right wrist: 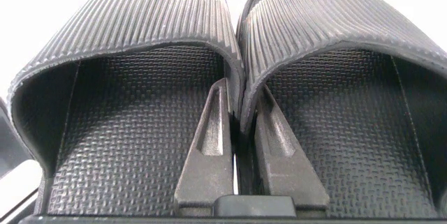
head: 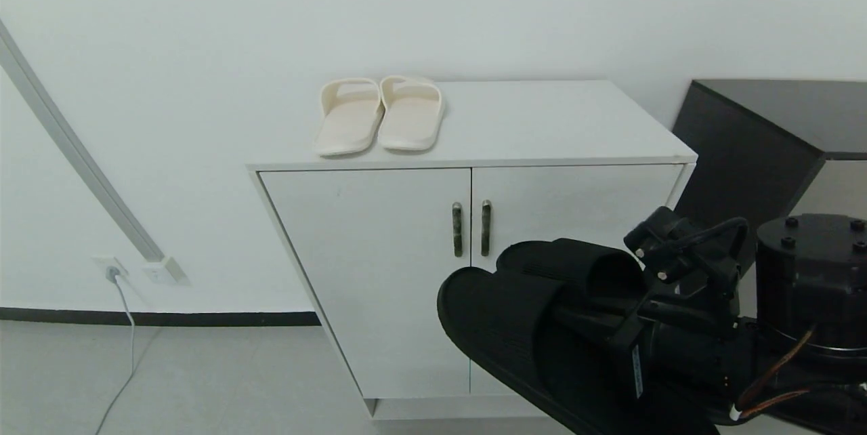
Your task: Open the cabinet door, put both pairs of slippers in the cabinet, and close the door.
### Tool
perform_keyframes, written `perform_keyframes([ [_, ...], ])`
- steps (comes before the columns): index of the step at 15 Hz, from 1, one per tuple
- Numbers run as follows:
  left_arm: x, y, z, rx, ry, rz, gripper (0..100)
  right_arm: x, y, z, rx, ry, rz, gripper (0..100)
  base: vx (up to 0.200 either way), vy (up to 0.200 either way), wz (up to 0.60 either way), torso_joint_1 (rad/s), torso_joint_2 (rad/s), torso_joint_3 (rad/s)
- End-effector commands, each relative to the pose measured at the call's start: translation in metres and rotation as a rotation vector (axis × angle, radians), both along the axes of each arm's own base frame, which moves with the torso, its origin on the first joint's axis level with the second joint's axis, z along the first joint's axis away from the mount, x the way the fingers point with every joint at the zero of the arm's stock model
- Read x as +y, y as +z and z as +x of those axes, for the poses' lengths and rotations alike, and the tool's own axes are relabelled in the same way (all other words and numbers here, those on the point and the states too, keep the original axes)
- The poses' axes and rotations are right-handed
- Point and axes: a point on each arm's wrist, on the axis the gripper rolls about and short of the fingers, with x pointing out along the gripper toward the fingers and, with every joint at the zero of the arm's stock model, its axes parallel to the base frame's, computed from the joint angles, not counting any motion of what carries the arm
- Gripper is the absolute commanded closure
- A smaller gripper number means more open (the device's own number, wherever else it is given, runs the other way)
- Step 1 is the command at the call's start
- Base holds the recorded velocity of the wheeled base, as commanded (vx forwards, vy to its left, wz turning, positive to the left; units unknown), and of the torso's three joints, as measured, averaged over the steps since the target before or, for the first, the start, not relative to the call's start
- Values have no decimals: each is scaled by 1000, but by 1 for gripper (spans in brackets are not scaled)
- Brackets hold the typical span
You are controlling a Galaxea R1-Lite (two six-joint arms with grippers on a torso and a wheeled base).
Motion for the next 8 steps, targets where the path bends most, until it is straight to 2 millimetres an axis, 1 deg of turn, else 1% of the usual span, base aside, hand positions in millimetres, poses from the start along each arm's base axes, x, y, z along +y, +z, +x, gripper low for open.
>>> perform_keyframes([
  [1, 0, 0, 0, 0, 0, -1, 0, 3, -7, 1, 8, 3, -12, 100, 0, 0, 0, -168, 505, 315],
  [4, 0, 0, 0, 0, 0, -1, 0, 1, -6, -2, -4, 6, -4, 100, 0, 0, 0, -160, 486, 323],
  [8, 0, 0, 0, 2, -7, 5, 0, -4, -12, -6, -1, 12, -30, 100, 0, 0, 0, -137, 472, 336],
])
